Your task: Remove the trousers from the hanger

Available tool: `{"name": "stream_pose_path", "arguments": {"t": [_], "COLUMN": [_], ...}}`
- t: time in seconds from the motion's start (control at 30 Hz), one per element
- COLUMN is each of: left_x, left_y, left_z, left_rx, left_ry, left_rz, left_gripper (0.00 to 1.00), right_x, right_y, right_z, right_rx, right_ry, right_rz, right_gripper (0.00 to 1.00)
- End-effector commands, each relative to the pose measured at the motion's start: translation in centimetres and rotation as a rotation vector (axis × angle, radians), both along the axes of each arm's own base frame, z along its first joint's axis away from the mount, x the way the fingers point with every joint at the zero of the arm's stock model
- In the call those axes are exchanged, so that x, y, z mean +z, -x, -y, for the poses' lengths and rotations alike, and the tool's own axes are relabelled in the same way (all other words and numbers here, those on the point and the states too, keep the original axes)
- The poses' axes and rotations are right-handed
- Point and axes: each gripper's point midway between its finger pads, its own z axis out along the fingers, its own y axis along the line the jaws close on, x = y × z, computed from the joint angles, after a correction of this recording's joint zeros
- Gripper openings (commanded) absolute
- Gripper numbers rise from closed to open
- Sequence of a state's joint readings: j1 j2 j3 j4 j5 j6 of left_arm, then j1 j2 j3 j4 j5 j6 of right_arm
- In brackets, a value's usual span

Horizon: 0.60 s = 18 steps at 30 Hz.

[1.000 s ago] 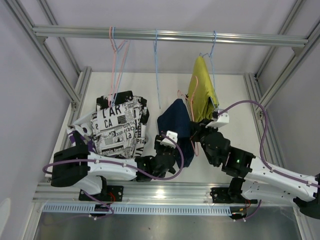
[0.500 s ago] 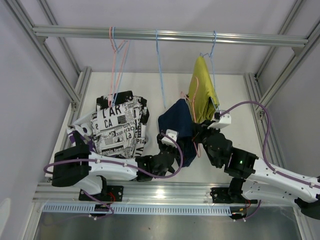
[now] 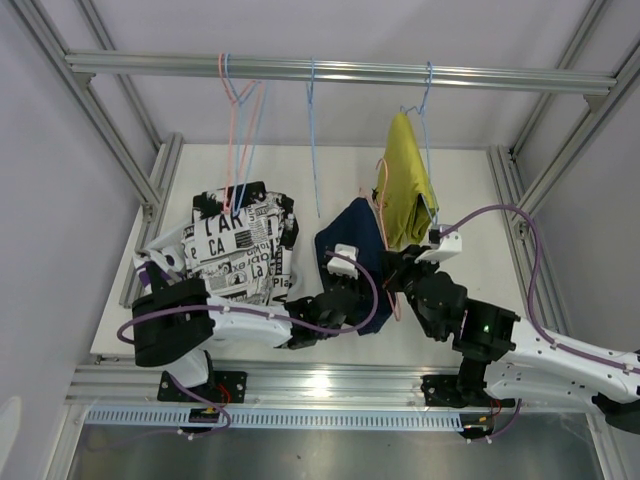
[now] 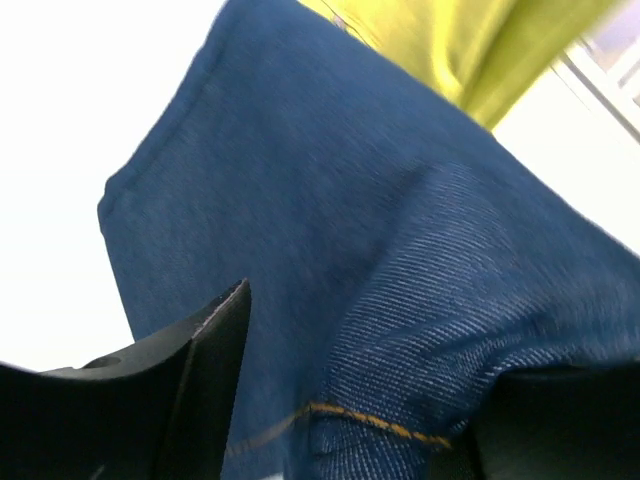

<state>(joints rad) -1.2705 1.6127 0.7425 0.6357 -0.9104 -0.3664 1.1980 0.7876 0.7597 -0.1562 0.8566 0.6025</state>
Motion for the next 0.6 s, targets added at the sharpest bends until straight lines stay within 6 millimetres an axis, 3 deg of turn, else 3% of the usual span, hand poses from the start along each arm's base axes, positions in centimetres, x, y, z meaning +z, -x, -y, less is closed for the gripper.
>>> {"name": "stream_pose_path", "arguments": {"t": [0.0,0.27,0.3,0.37,0.4,0.47,0.57], "left_x": [1.5,1.9,1.7,2.0,1.9,2.3,2.8], "left_y": [-1.8,-3.3,-3.4,-3.7,-3.7,-3.7,-3.6], "left_z": [-0.1,1.2,1.3,1.7,1.7,1.7,1.1], "left_rx": [0.053,0.067,0.069,0.067,0.066,0.067,0.069], "left_ry": [0.123,0.148,0.145,0.146,0.141,0.135,0.126], "left_rz": [0.019,0.050,0.050,0.053,0.052,0.060,0.072], "left_gripper": [0.60,0.44,0.35,0.26,0.15,0.02,0.01], "right_x": [4.0,3.3,3.2,2.9,3.0,2.8,2.8], "right_y": [0.4,0.9,0.9,0.9,0.9,0.9,1.1], "right_z": [0.0,-0.2,-0.2,-0.1,0.1,0.3,0.4], "right_rx": [-0.006,0.007,0.007,0.005,0.002,-0.006,-0.002], "right_ry": [-0.169,-0.183,-0.181,-0.176,-0.177,-0.174,-0.184], "right_rz": [0.035,0.010,0.009,0.005,0.006,0.005,0.005], "right_gripper": [0.00,0.00,0.00,0.00,0.00,0.00,0.00]}}
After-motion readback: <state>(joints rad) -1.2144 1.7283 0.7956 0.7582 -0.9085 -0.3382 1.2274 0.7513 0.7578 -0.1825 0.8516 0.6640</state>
